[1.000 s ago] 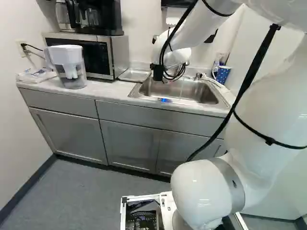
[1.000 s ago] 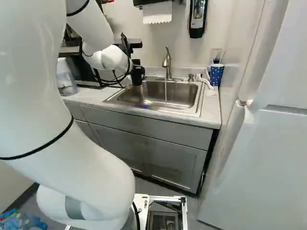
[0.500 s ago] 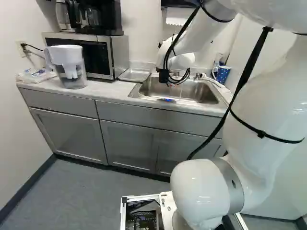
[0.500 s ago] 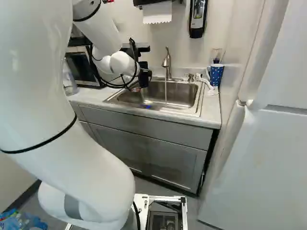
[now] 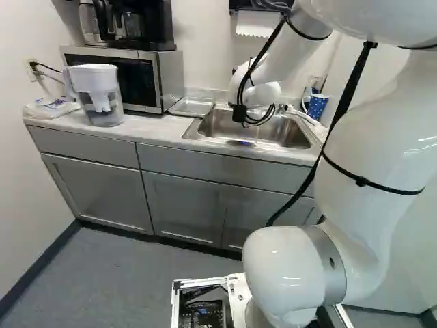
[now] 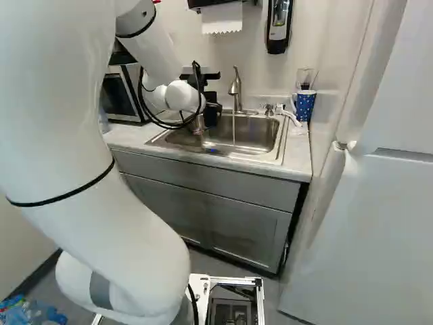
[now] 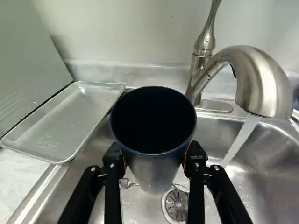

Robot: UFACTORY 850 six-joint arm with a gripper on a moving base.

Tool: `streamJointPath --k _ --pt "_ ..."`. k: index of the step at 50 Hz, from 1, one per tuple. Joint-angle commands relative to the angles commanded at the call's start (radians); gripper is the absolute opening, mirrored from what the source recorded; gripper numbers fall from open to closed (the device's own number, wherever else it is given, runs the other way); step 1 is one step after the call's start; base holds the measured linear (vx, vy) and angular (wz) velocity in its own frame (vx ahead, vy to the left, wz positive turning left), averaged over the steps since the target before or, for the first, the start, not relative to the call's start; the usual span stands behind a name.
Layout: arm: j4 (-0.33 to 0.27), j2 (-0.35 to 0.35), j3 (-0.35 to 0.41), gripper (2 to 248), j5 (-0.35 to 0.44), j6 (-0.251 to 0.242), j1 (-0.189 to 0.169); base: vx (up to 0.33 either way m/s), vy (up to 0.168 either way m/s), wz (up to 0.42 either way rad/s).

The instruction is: Rinse the cup and place it in the tray

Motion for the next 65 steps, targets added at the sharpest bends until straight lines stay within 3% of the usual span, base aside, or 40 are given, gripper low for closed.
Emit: streamJointPath --k 65 --pt "0.0 -0.134 -0.029 126 0.12 0.0 -0.148 0.0 0.0 0.0"
